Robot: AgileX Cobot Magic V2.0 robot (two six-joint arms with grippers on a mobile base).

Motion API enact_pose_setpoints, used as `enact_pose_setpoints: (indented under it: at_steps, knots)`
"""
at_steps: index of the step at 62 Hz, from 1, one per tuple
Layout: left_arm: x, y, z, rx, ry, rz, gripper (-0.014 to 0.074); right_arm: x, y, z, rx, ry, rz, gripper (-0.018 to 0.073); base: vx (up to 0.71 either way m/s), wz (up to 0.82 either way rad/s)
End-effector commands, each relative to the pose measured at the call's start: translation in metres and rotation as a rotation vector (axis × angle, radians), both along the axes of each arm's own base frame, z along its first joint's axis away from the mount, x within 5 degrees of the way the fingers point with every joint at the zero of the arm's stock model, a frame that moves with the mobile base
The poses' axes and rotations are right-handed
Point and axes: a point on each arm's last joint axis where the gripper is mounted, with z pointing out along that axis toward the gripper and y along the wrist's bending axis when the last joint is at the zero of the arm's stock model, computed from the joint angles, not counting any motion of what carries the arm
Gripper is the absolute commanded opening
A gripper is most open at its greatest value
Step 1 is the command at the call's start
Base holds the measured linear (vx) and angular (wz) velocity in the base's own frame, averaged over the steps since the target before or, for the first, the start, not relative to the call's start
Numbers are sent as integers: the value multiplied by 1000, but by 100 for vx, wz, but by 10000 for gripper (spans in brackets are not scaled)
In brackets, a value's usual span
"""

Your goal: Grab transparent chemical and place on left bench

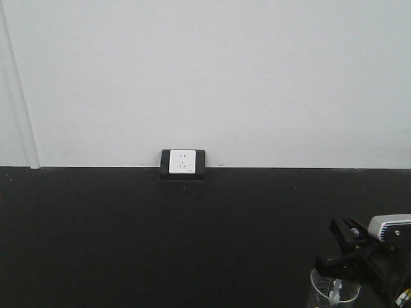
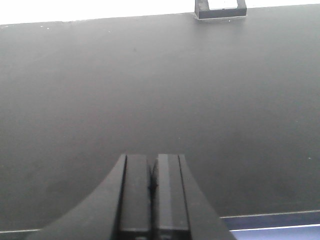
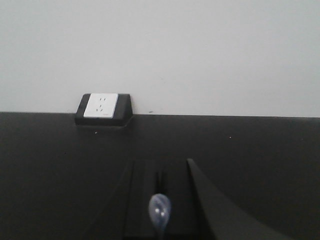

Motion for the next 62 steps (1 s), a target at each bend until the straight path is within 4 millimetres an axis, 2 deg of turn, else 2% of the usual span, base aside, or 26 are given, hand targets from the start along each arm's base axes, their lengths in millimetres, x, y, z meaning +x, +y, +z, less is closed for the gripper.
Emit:
enact_pose_setpoints:
  at_steps: [1,19,27,37,52,62]
  knots:
    - [-1,0,3,-14,-81,-1,-3,-15,0,35,-40,-82,25,-1,0,0]
    - [-1,0,3,-14,-81,-1,-3,-74,-13,73,-84,25,0,-1,0,0]
    - [-1,0,3,-14,-81,-1,-3,-100,-19,78,-108,43,-8,-1,0,0]
    - [-1,0,3,-14,-81,-1,-3,-126,-23,79,-120,-22,-11,-1,0,0]
    - [-1,0,3,-14,-81,-1,-3,-144,-27,85,-114,-68,-18,-1,0,0]
    - [-1,0,3,-14,-81,-1,-3,-146,-27,85,-113,-64,-19,0,0,0]
